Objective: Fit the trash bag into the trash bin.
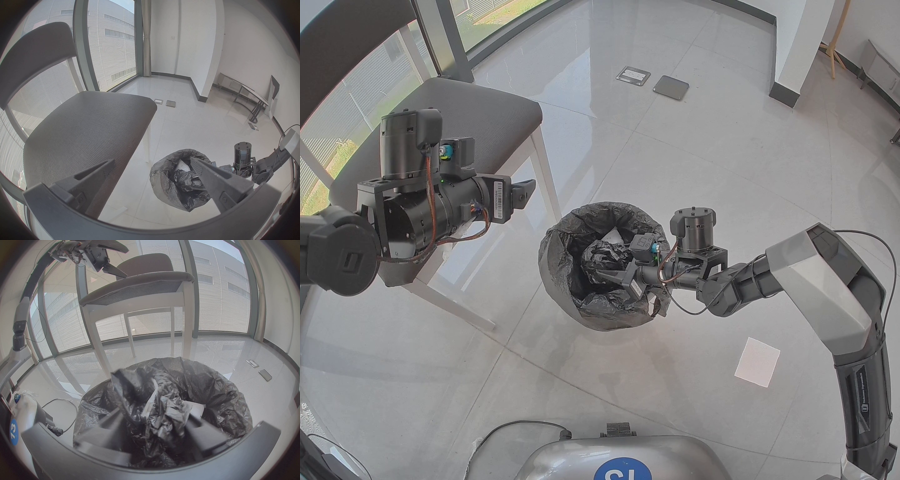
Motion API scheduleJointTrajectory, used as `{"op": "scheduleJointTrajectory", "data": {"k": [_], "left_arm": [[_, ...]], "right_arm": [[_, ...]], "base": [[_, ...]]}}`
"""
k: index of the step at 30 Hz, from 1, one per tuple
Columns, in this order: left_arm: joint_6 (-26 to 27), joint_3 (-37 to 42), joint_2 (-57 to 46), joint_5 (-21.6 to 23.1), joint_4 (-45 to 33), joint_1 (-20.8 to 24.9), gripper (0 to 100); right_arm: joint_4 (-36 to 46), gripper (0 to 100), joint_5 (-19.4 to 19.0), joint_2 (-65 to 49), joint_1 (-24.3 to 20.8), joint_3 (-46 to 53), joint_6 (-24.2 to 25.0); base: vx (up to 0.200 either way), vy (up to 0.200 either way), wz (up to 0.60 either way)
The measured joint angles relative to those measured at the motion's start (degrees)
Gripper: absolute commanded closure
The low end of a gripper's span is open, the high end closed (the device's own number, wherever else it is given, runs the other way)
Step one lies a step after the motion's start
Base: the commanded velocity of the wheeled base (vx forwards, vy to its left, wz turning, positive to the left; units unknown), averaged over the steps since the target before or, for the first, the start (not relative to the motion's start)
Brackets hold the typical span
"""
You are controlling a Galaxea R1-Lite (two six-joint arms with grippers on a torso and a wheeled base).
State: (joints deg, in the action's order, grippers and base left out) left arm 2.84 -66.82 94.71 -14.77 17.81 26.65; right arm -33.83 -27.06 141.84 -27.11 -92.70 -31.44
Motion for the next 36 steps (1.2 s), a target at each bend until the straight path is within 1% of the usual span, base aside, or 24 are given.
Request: {"op": "scheduleJointTrajectory", "data": {"k": [8, 16, 22, 27, 32, 35, 36], "left_arm": [[0.0, 0.1, -0.3, 0.1, 0.0, 0.0, 0], [-0.2, -0.1, -0.2, 0.4, -0.2, 0.4, 0], [-0.2, 0.0, 0.3, 1.2, -1.4, 2.0, 0], [0.0, 0.1, 0.5, 2.1, -4.7, 3.2, 0], [0.1, -0.1, 0.0, 3.2, -11.7, 3.9, 0], [0.0, -0.6, -0.5, 5.6, -15.8, 4.2, 0], [-0.1, -0.8, -0.7, 6.7, -16.9, 4.2, 0]], "right_arm": [[0.0, 0, 0.0, -3.2, 0.6, 2.0, -0.4], [0.3, 0, 0.4, -9.6, 2.1, 7.4, -0.7], [0.8, 0, 3.1, -17.9, 4.9, 15.2, -0.1], [2.5, 0, 6.1, -27.4, 7.7, 24.3, 0.6], [4.2, 0, 10.4, -38.7, 11.5, 34.3, 1.5], [6.0, 0, 12.0, -44.9, 13.4, 38.4, 3.2], [6.8, 0, 12.4, -47.2, 13.9, 39.7, 4.7]], "base": [[0.0, 0.0, 0.0], [0.0, 0.0, 0.0], [0.0, 0.0, 0.0], [0.0, 0.0, 0.0], [0.0, 0.0, 0.0], [0.0, 0.0, 0.0], [0.0, 0.0, 0.0]]}}
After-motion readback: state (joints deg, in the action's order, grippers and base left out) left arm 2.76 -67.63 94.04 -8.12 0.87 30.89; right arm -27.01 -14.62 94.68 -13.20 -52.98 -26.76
